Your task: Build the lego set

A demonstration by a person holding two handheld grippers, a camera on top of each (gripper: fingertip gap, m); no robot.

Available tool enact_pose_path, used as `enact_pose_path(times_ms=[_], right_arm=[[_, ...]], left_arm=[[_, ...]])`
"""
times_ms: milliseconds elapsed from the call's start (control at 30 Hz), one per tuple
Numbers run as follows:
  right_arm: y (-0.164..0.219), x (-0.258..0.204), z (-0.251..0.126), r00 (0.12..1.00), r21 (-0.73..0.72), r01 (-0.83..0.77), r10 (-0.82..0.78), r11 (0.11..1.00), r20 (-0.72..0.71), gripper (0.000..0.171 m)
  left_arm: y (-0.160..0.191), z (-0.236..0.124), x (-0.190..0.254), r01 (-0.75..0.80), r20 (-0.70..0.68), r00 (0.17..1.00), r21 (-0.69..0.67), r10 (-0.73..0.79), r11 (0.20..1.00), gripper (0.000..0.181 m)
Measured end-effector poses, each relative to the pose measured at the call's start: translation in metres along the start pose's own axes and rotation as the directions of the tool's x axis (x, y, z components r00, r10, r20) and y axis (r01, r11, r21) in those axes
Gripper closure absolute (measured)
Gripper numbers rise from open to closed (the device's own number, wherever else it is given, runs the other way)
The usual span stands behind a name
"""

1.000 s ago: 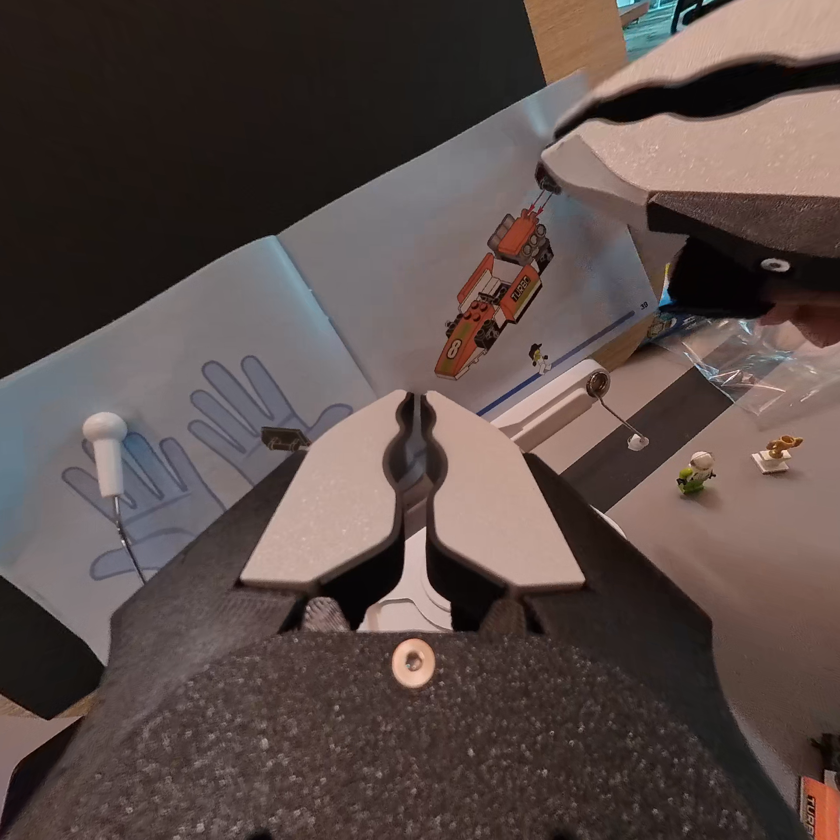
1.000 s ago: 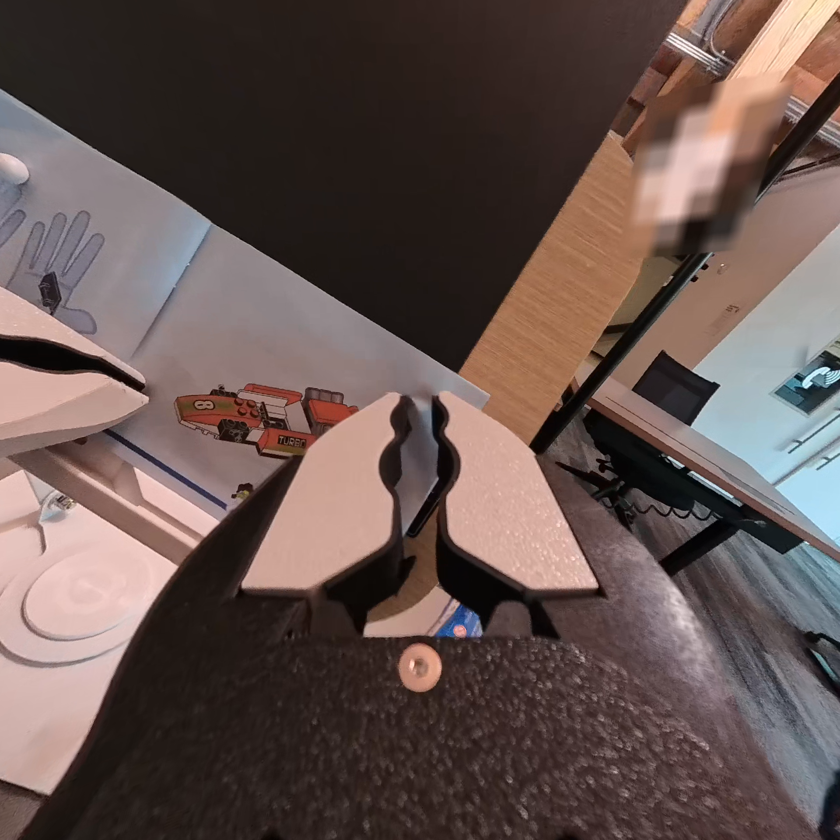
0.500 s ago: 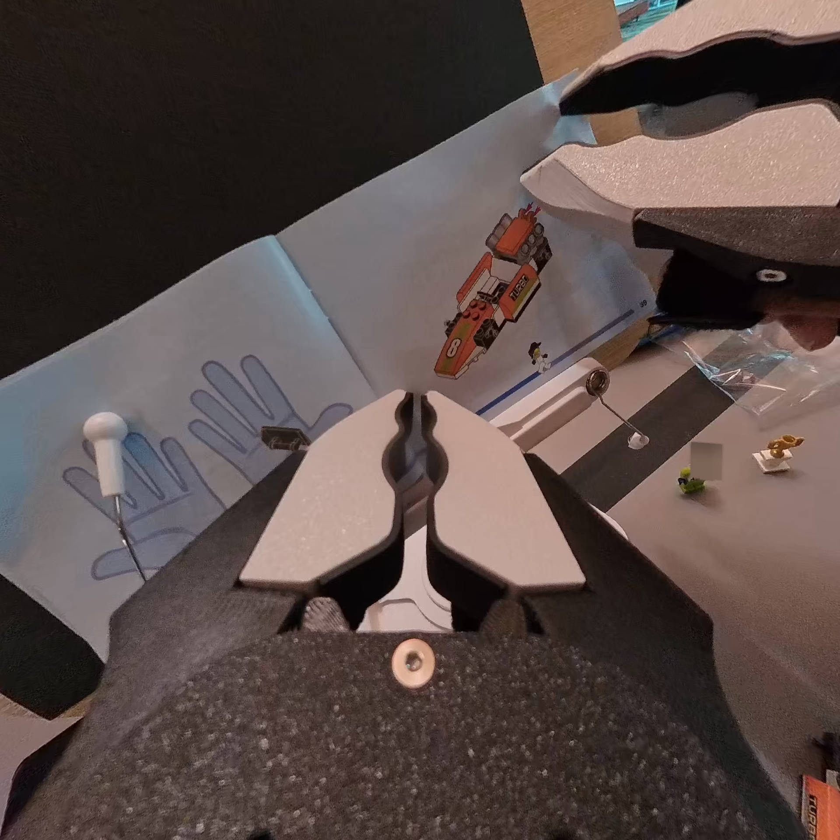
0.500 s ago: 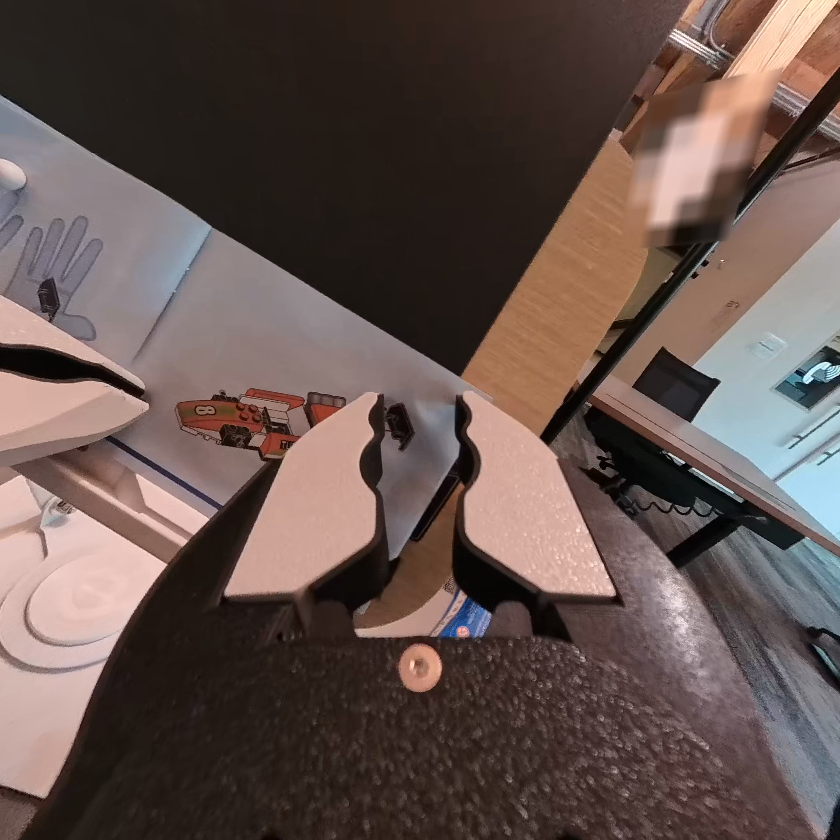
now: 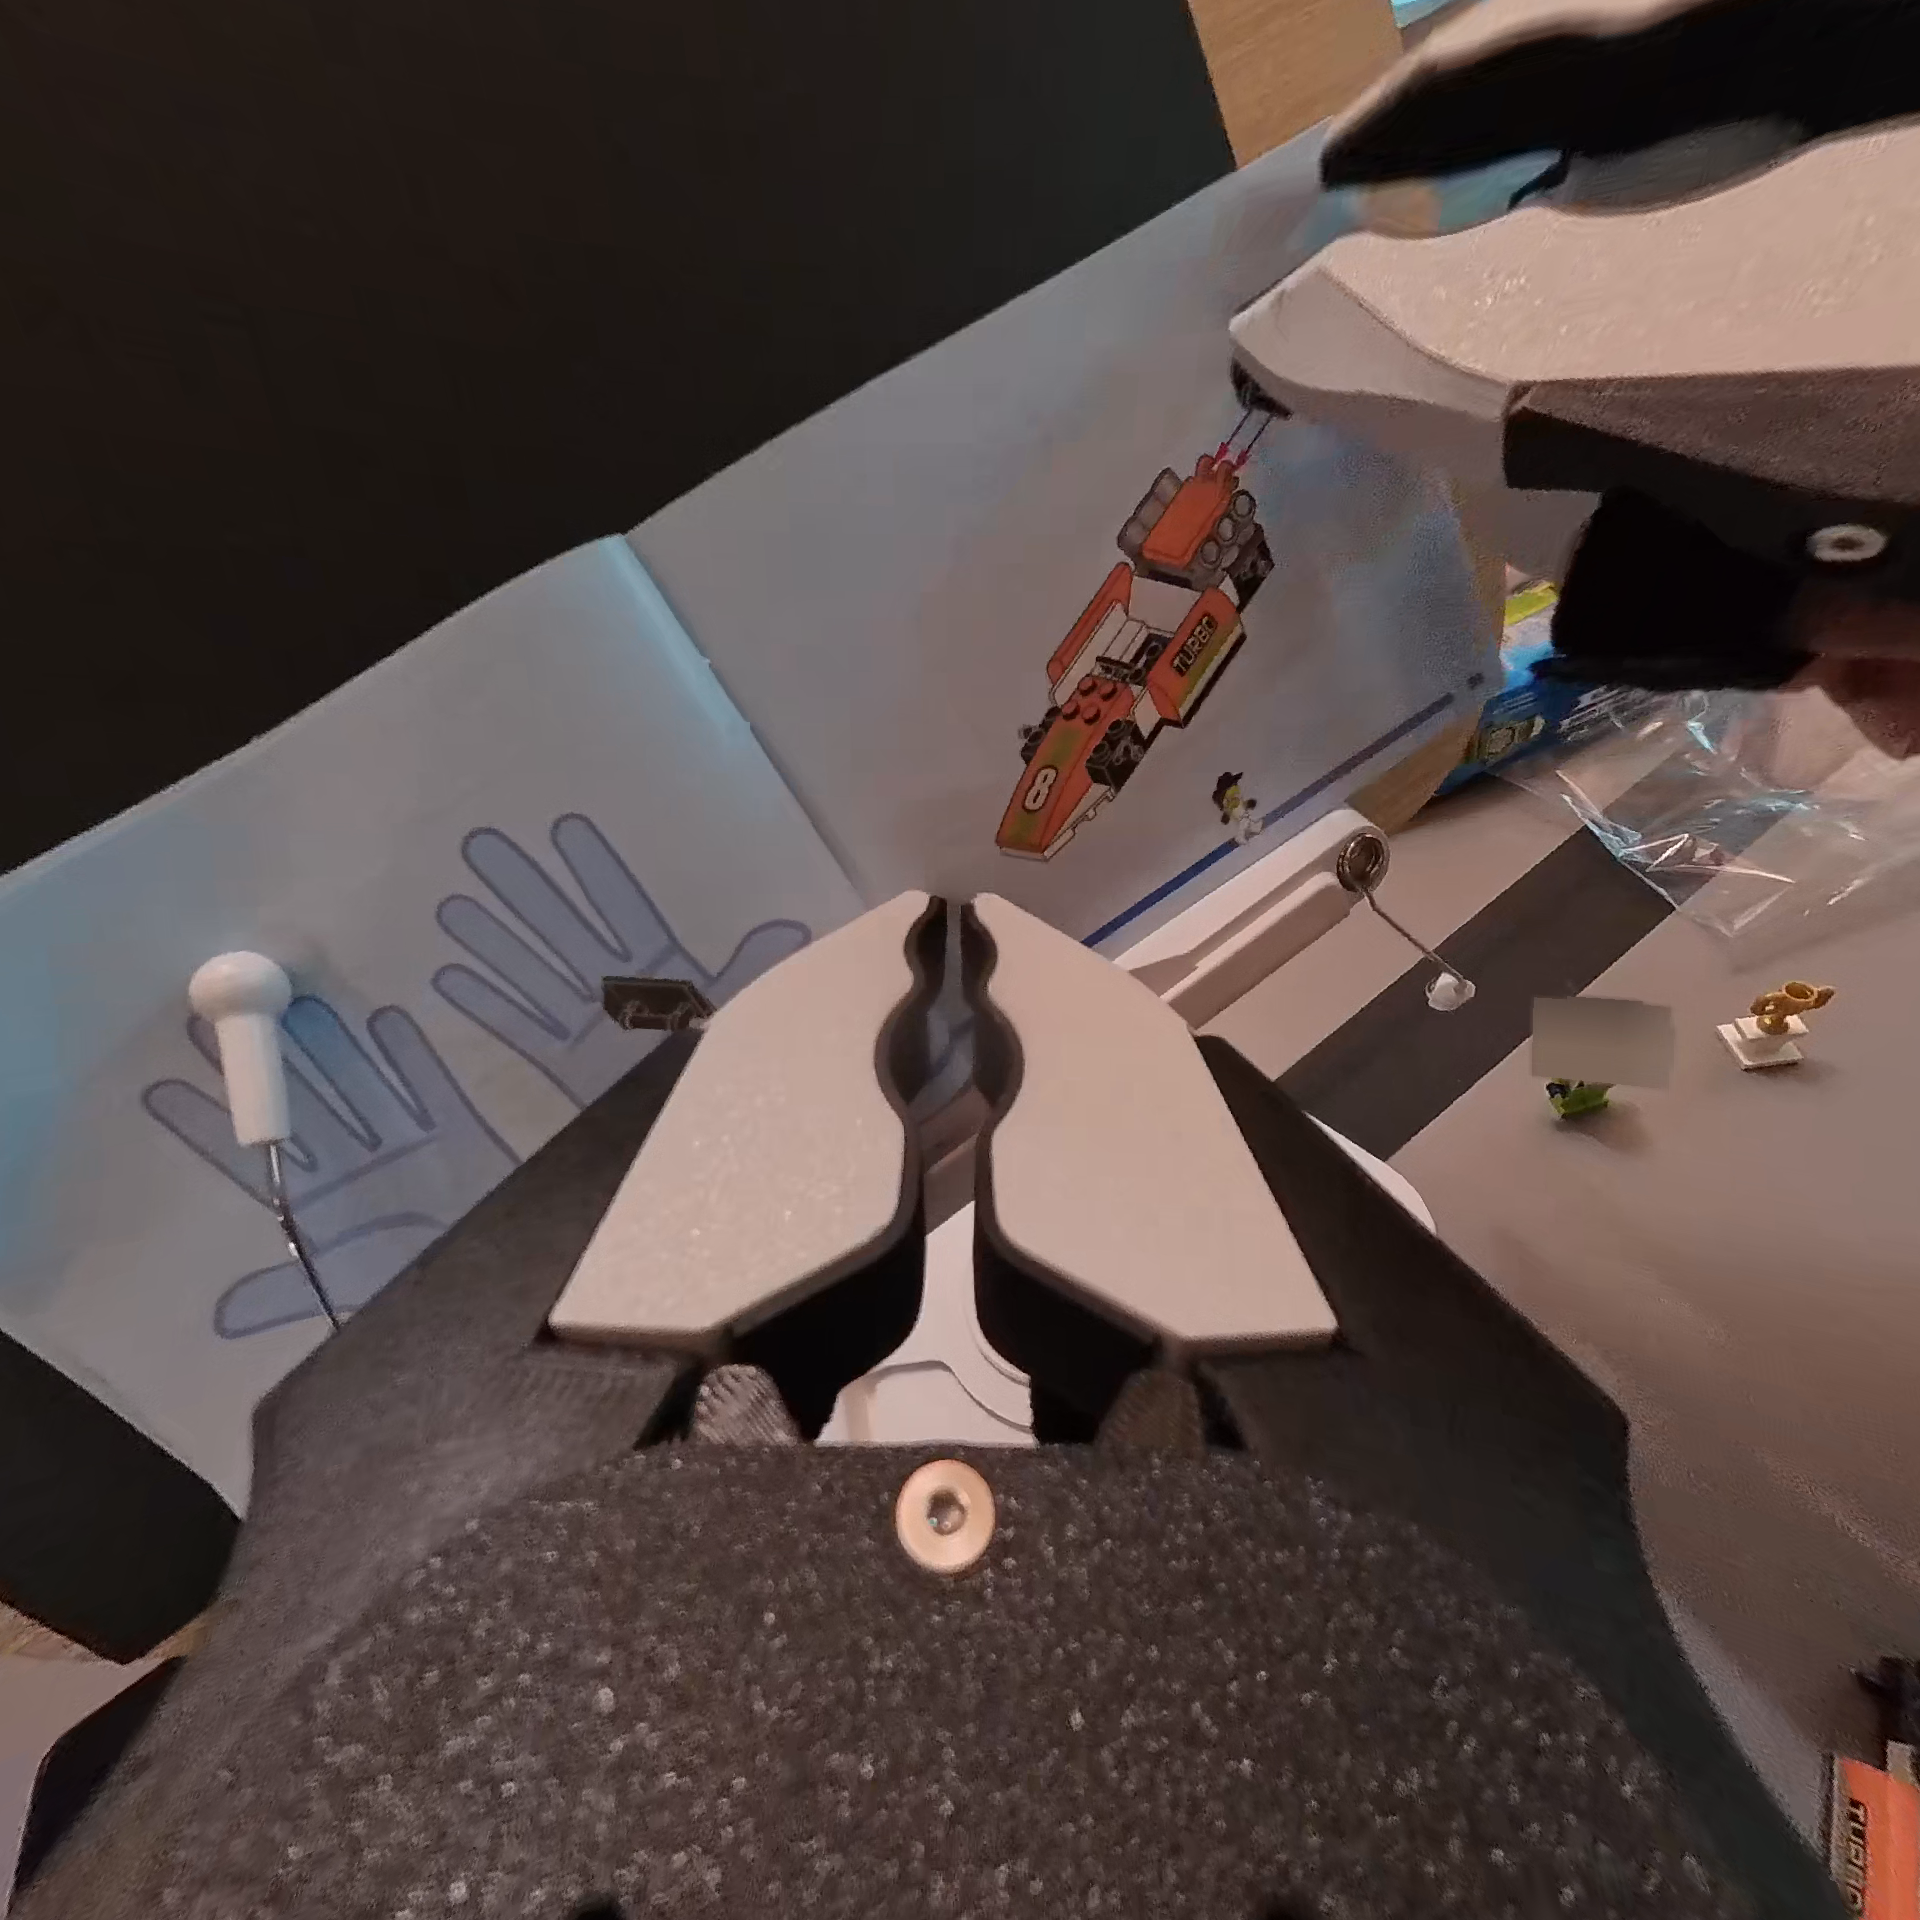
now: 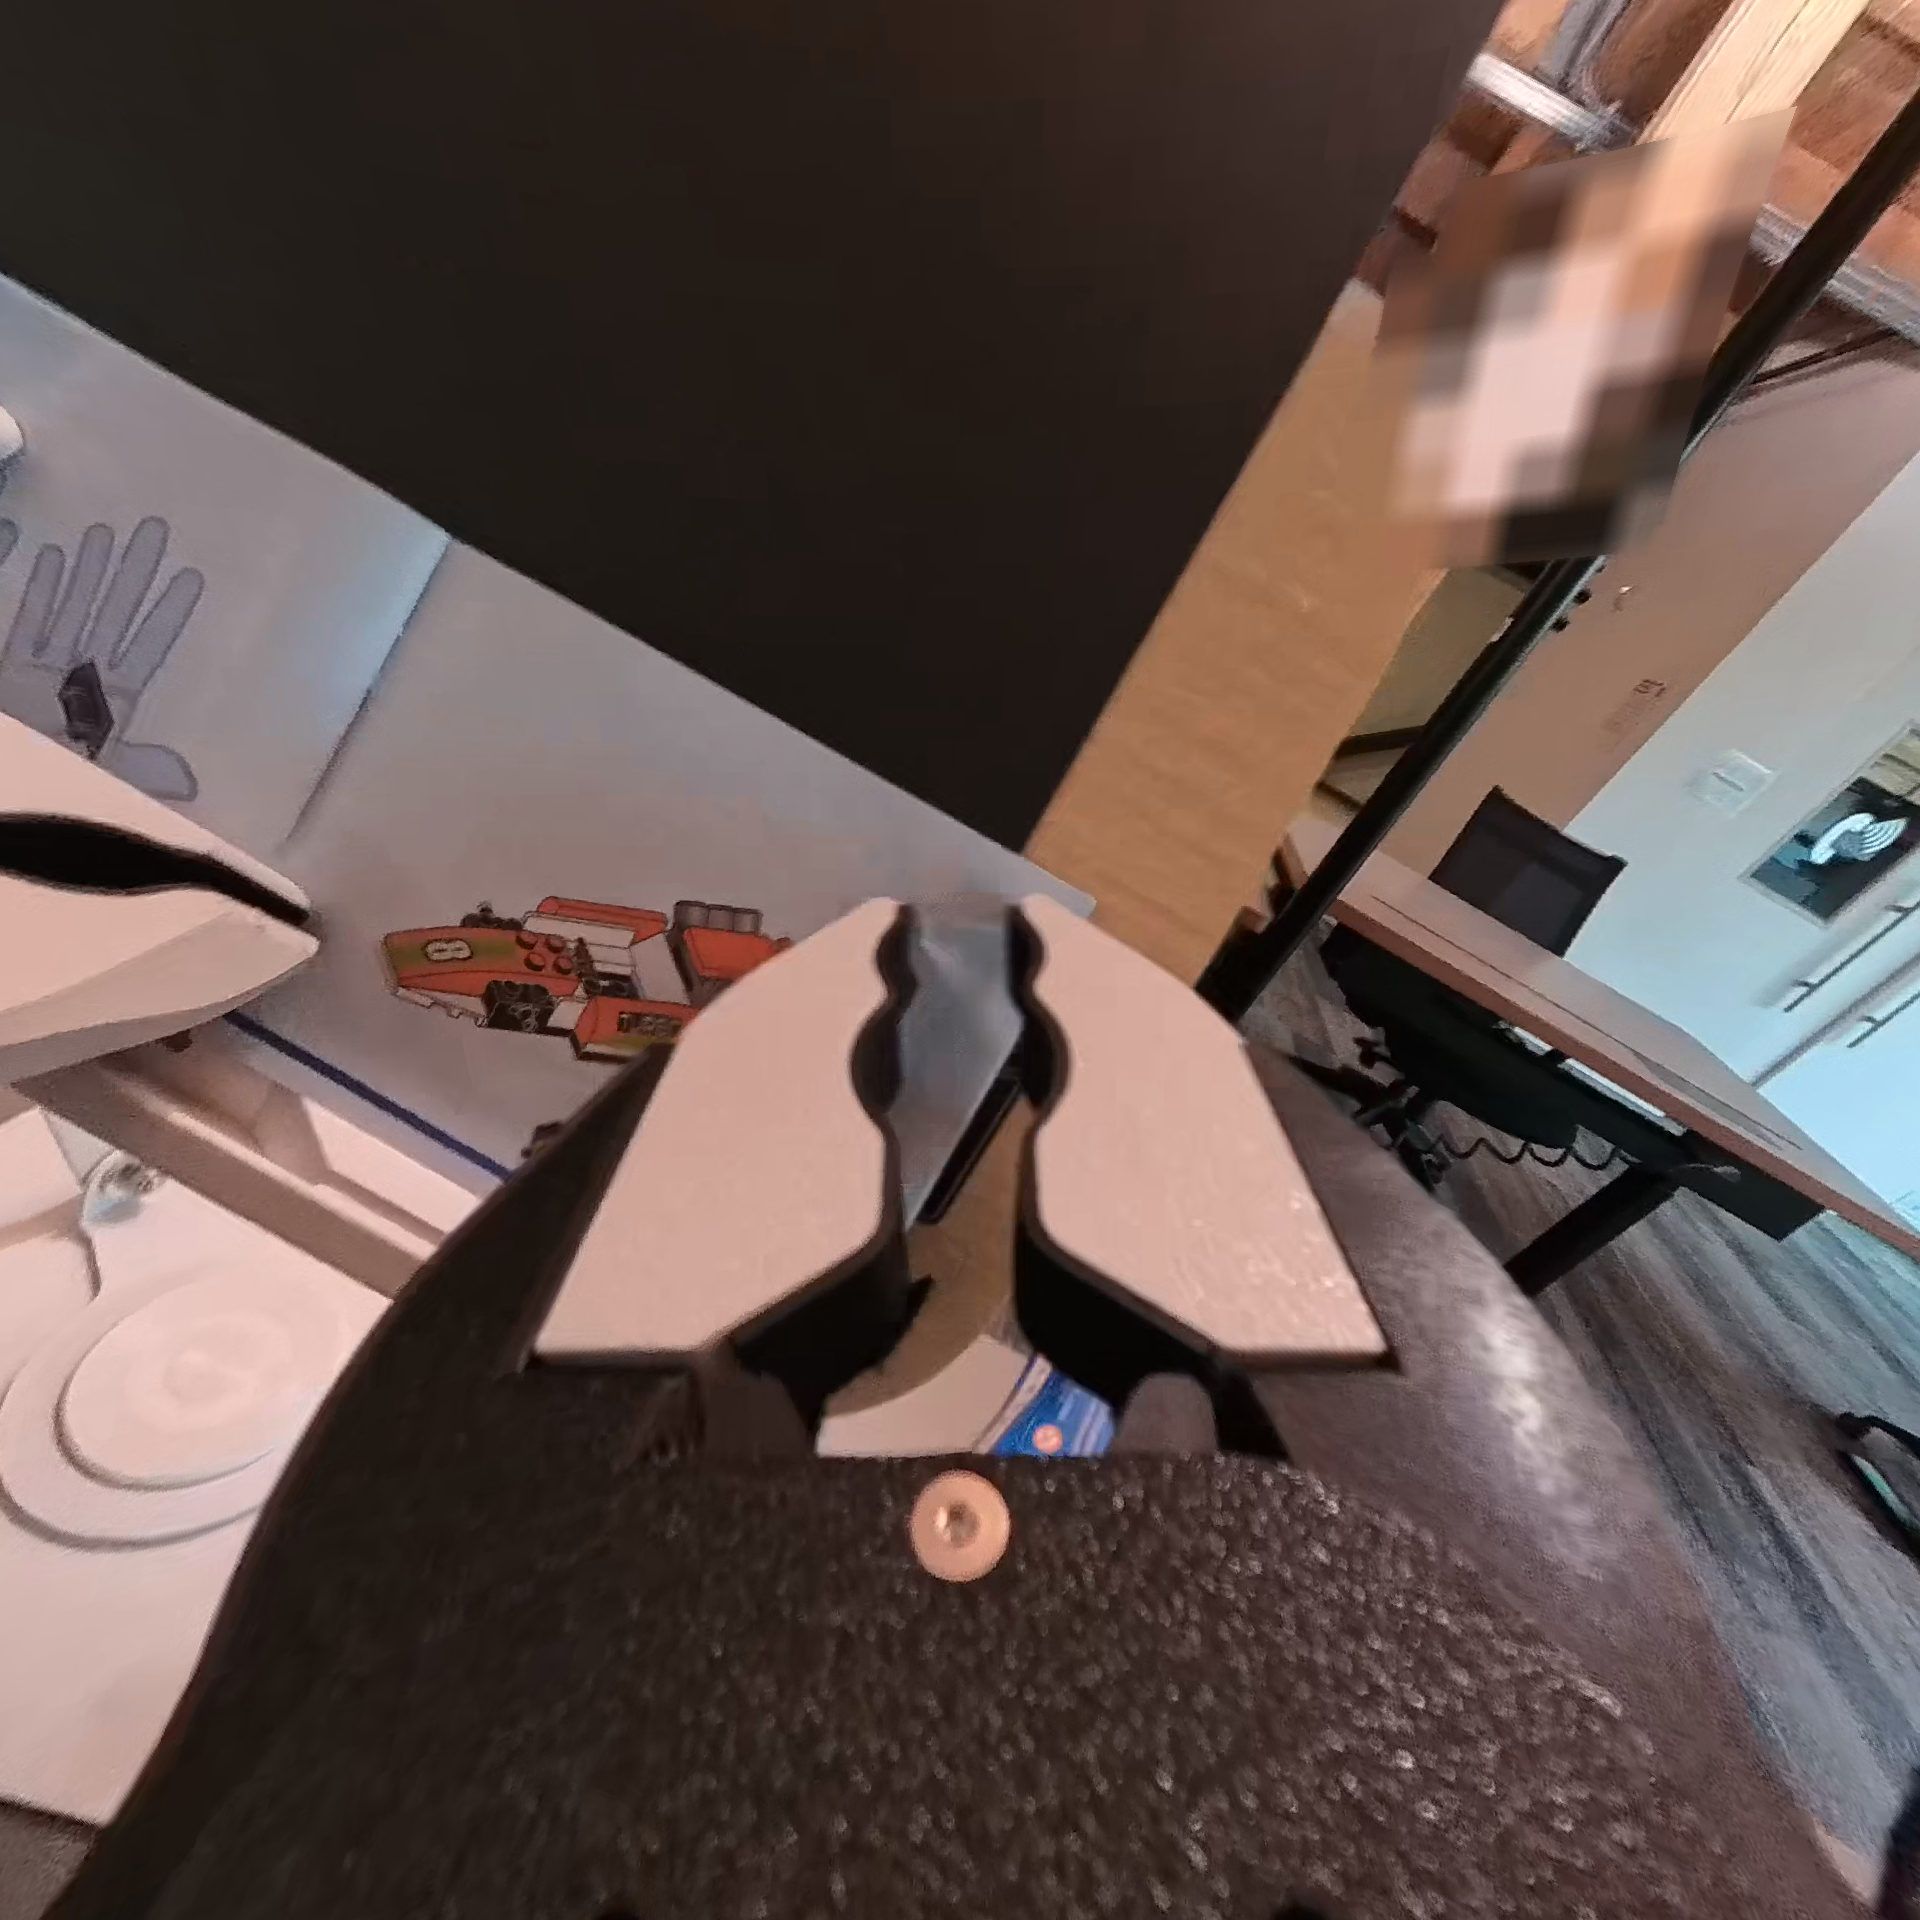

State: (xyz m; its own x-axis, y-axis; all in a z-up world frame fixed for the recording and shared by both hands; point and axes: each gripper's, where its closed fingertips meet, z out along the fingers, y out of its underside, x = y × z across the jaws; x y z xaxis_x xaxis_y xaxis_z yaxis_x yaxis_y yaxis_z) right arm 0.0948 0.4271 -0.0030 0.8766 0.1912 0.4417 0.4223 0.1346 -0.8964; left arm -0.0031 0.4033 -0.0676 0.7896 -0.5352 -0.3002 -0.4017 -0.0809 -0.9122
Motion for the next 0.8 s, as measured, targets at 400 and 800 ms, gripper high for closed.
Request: enact_pose_path(times_ms=[400, 800], right_arm=[[0.006, -0.007, 0.007, 0.999, -0.018, -0.015, 0.016, 1.000, 0.050, 0.156], [0.004, 0.001, 0.011, 0.997, -0.028, 0.022, -0.020, 0.999, 0.072, 0.140]], left_arm=[[0.000, 0.000, -0.001, 0.002, -0.002, 1.000, 0.007, -0.002, 1.000, 0.179], [0.001, 0.000, 0.000, 0.002, -0.003, 1.000, 0.009, -0.002, 1.000, 0.180]])
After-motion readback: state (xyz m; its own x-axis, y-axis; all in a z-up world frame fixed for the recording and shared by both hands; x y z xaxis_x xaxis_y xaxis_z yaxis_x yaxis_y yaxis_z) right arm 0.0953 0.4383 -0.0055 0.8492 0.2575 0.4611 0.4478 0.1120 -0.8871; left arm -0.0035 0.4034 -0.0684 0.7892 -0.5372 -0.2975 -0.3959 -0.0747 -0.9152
